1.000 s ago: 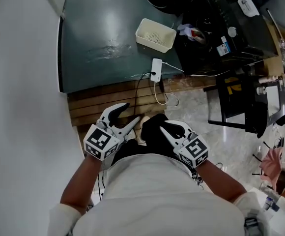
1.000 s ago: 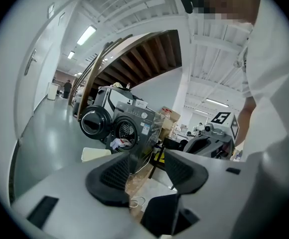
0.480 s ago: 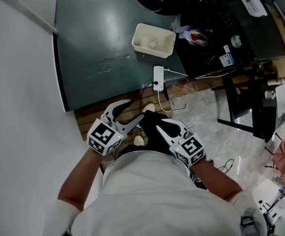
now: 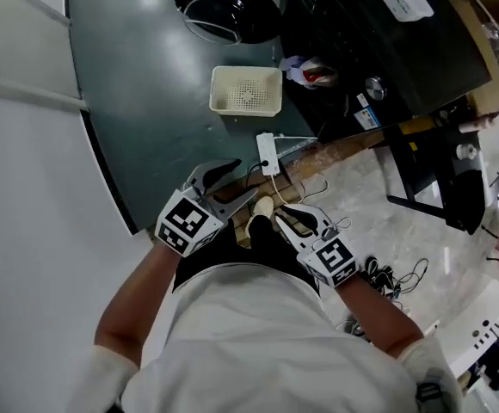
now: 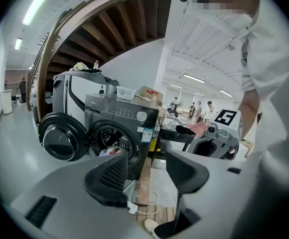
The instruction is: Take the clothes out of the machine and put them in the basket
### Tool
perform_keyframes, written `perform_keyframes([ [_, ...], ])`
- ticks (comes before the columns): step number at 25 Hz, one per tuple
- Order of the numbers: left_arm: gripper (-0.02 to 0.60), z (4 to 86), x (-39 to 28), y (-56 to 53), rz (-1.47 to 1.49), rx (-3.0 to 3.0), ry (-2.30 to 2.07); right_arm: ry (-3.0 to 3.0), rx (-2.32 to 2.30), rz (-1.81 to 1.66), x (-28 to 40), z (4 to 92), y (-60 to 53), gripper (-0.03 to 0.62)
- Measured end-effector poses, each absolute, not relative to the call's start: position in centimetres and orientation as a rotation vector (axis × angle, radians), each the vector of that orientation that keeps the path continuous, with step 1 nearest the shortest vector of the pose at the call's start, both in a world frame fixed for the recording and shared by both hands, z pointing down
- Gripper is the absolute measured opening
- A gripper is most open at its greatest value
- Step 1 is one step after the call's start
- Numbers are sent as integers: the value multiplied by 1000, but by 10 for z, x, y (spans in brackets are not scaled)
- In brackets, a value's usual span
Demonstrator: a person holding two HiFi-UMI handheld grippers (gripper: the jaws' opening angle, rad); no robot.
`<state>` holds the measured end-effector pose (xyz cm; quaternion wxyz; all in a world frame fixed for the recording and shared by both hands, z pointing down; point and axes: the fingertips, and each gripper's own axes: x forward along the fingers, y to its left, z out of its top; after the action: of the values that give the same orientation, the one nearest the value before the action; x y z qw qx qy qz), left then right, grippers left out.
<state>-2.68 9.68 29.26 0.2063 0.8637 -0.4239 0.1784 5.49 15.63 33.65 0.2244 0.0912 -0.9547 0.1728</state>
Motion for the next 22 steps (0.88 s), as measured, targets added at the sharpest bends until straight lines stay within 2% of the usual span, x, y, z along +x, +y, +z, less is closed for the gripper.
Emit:
perform_keyframes([
  [5, 242, 303, -16, 23, 592, 2457, -1072, -2617, 429, 558, 70, 342, 123, 49],
  [10, 247, 357, -10, -54, 662, 2477, -962, -2554, 552, 636, 70, 368, 102, 49],
  [22, 284, 513, 1, -233, 841, 2559, -679, -2428, 742, 681, -6, 443, 41, 49],
])
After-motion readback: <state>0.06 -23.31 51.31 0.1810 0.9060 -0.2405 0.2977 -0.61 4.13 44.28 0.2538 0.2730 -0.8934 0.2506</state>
